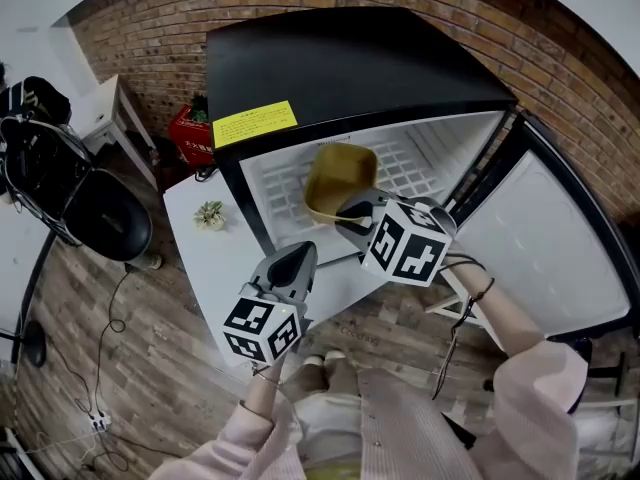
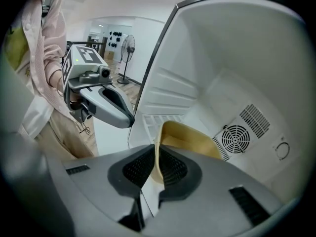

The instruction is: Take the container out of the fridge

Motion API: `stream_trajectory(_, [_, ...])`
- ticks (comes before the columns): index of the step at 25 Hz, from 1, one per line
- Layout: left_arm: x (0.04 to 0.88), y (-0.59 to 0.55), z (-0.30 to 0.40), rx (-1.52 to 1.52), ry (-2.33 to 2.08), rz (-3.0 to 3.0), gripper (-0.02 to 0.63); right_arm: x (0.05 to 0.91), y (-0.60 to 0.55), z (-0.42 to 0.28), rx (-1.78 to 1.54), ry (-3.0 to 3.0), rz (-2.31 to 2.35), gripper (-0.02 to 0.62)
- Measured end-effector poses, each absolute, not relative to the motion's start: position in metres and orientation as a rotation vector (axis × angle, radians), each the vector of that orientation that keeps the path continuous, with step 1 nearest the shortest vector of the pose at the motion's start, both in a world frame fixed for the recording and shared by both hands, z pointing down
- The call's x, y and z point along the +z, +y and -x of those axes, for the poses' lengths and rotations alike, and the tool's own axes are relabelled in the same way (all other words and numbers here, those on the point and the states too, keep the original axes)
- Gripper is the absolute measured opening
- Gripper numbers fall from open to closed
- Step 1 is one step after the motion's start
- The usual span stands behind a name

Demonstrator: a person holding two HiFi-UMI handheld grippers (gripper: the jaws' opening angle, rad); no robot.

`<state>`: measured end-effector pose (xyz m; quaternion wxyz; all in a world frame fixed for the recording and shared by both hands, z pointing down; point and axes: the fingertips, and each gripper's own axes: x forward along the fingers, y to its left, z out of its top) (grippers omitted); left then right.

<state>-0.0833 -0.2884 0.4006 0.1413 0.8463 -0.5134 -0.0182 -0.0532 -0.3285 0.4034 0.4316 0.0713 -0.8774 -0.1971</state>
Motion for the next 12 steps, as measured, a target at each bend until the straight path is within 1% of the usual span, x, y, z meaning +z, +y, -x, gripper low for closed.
stream_trajectory(12, [0.4024,-0.2848,0.0789,-0.047,-1.419,-2.474,-0.009,0.4005,-0.3246,0.0487,-0.499,-2.189,-0.258,0.023])
